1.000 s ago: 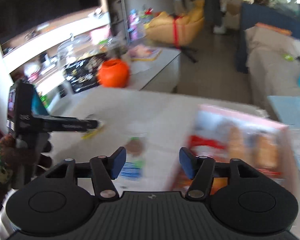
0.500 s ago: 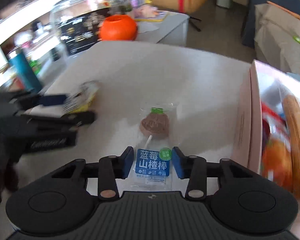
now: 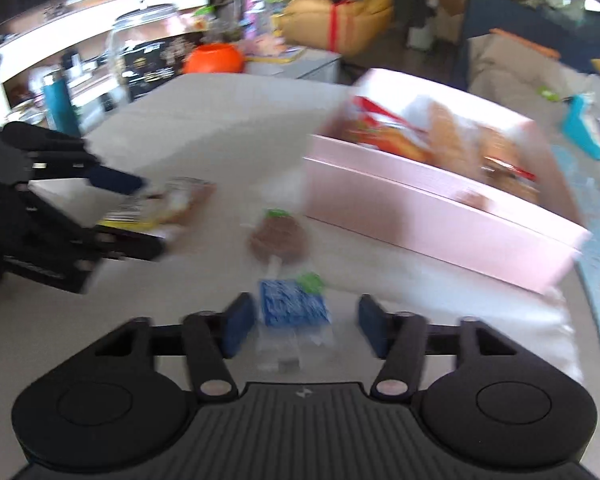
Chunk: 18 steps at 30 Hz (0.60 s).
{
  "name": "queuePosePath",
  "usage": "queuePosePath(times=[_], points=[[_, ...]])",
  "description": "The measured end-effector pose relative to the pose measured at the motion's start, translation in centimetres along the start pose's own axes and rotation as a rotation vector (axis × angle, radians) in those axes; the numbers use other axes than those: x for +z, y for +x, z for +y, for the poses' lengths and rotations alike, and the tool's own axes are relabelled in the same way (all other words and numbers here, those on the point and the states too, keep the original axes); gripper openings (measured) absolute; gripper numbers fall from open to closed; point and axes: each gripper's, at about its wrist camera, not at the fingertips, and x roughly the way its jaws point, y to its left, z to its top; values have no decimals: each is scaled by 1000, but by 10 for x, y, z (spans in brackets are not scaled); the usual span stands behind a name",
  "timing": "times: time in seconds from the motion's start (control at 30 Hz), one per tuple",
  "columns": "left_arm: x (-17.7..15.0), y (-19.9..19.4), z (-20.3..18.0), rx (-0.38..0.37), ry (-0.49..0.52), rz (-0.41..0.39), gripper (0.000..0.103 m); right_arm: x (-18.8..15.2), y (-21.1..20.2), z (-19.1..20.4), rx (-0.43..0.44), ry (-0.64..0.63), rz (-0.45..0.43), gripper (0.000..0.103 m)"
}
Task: Organize snacks
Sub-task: 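Move the left gripper over the white snack packet while the right approaches the lollipop, then grasp the white-and-yellow snack packet with the left gripper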
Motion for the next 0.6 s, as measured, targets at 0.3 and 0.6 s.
queuePosePath(times=[0.3,0.6], points=[[-5,-28,24,2,-136,85,68,-27,-7,-36,-19,124,-88,80],[7,-15,51,-24,-550,23,68,-27,-3,-32,-32,119,-91,82]])
